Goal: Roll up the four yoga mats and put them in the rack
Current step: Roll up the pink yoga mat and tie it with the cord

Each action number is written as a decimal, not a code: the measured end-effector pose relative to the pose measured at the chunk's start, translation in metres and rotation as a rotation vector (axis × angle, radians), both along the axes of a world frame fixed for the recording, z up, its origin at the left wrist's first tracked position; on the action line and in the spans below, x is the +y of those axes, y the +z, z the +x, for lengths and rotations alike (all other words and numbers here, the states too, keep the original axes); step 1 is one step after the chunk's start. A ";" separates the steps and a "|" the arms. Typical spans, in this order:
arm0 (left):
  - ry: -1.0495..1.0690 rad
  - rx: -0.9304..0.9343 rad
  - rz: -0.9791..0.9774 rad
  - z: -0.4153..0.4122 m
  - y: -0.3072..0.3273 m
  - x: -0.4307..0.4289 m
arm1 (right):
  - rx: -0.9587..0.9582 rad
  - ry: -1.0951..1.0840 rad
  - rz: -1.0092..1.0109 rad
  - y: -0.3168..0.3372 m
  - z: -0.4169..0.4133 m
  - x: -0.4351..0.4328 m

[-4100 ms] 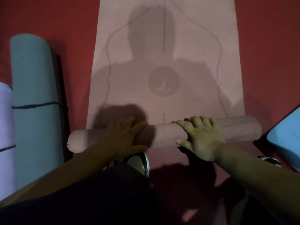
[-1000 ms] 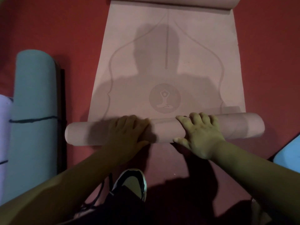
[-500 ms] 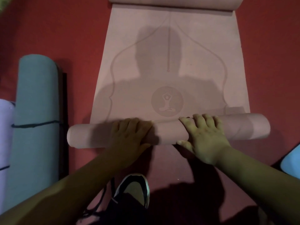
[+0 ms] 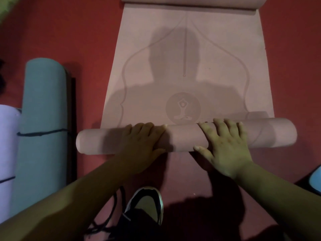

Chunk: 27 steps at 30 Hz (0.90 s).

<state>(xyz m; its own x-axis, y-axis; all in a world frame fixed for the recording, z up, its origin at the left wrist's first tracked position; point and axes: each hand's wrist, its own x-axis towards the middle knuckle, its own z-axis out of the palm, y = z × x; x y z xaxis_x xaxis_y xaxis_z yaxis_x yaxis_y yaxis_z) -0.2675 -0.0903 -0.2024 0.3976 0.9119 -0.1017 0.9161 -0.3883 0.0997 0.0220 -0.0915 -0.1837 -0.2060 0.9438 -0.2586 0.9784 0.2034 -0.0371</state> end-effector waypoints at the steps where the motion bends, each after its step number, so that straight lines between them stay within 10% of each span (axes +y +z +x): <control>1: 0.011 0.009 0.003 0.001 0.000 0.000 | -0.004 0.007 0.003 0.000 0.001 0.003; 27: 0.065 0.083 0.117 0.009 0.000 0.009 | -0.030 -0.011 -0.005 0.000 0.003 0.038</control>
<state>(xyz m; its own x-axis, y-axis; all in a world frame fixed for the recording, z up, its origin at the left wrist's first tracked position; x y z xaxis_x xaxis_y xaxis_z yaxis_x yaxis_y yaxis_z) -0.2581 -0.0816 -0.2020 0.3316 0.9432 -0.0231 0.9431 -0.3320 -0.0203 0.0250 -0.0539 -0.1841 -0.1877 0.9446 -0.2694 0.9813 0.1924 -0.0090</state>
